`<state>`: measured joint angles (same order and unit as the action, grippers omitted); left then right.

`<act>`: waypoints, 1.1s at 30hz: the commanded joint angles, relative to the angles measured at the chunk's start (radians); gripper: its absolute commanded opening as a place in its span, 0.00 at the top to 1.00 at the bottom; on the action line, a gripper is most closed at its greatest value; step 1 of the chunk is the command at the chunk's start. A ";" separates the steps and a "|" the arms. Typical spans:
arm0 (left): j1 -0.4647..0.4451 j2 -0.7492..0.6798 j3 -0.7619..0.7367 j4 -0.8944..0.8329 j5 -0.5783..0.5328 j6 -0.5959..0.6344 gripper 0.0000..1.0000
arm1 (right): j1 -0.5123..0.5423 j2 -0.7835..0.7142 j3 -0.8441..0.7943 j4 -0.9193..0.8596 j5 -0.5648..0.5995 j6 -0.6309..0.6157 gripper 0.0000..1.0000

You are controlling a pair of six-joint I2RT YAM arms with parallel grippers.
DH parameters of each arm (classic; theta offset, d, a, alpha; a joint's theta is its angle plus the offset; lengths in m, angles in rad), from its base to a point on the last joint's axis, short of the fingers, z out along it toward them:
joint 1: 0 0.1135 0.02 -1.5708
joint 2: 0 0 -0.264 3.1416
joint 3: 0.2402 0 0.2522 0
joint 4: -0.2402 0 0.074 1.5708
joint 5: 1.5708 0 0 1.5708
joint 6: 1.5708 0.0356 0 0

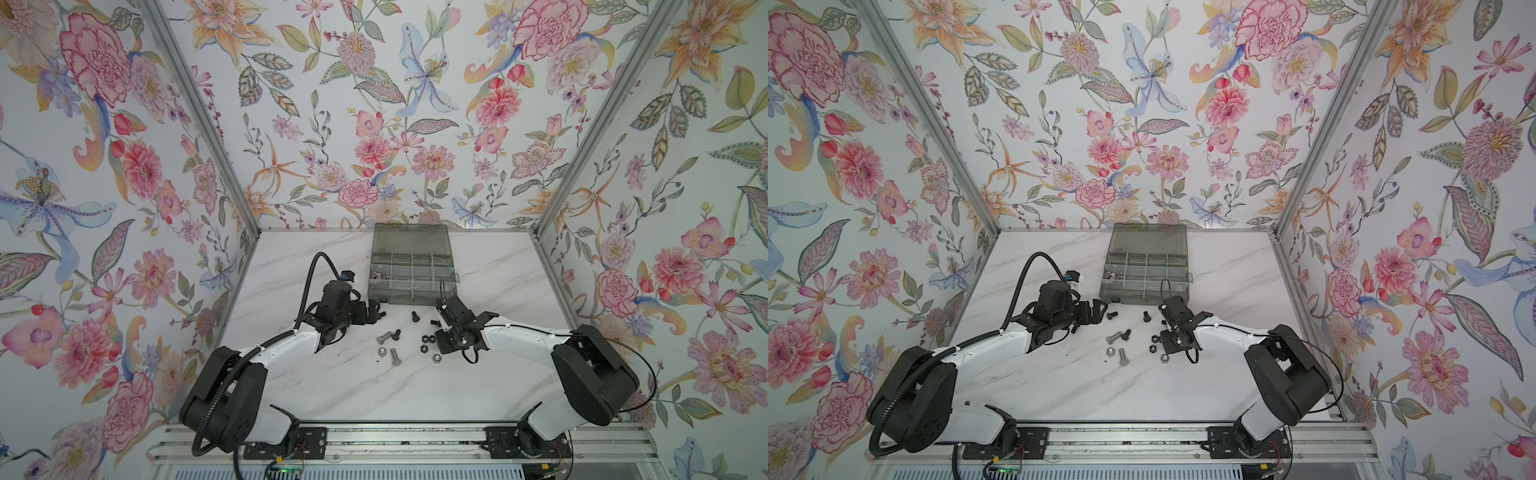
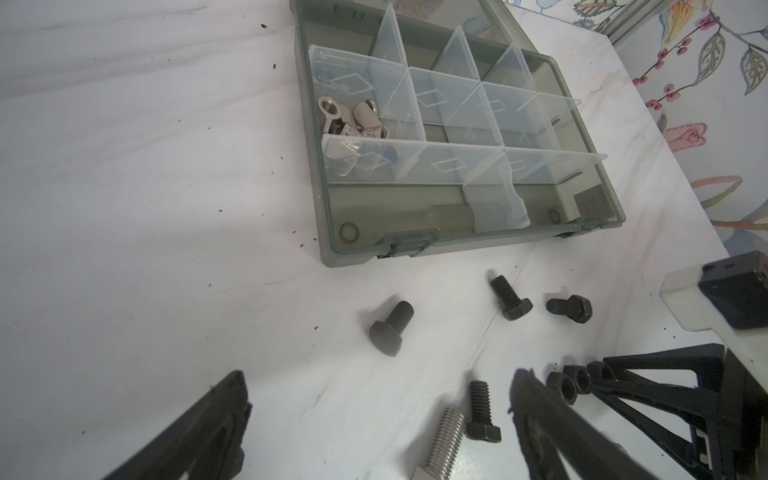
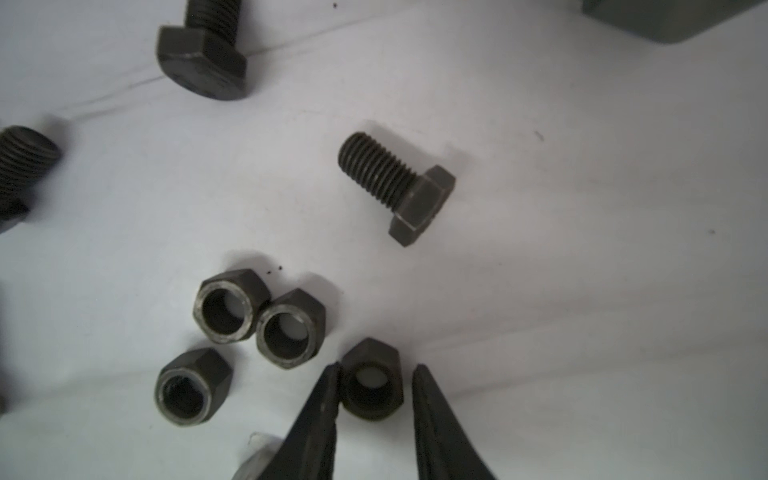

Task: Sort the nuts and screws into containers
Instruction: 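Close the right gripper on the dark hex nut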

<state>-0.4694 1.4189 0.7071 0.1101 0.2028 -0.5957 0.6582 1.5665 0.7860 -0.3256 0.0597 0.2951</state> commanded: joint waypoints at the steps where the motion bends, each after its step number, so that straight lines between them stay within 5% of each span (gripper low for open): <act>1: 0.012 -0.021 -0.003 0.004 0.003 -0.012 0.01 | -0.005 -0.016 -0.024 -0.027 -0.015 0.003 0.68; 25: 0.012 -0.028 -0.006 0.008 0.004 -0.015 0.01 | -0.004 0.044 -0.004 -0.010 -0.036 -0.001 0.71; 33: 0.015 -0.029 -0.007 0.005 0.003 -0.013 0.01 | -0.027 0.013 -0.014 -0.012 -0.040 0.006 0.93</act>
<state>-0.4690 1.4158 0.7071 0.1101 0.2028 -0.6029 0.6518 1.5711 0.7853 -0.3099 0.0525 0.2951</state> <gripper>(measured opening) 0.994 0.200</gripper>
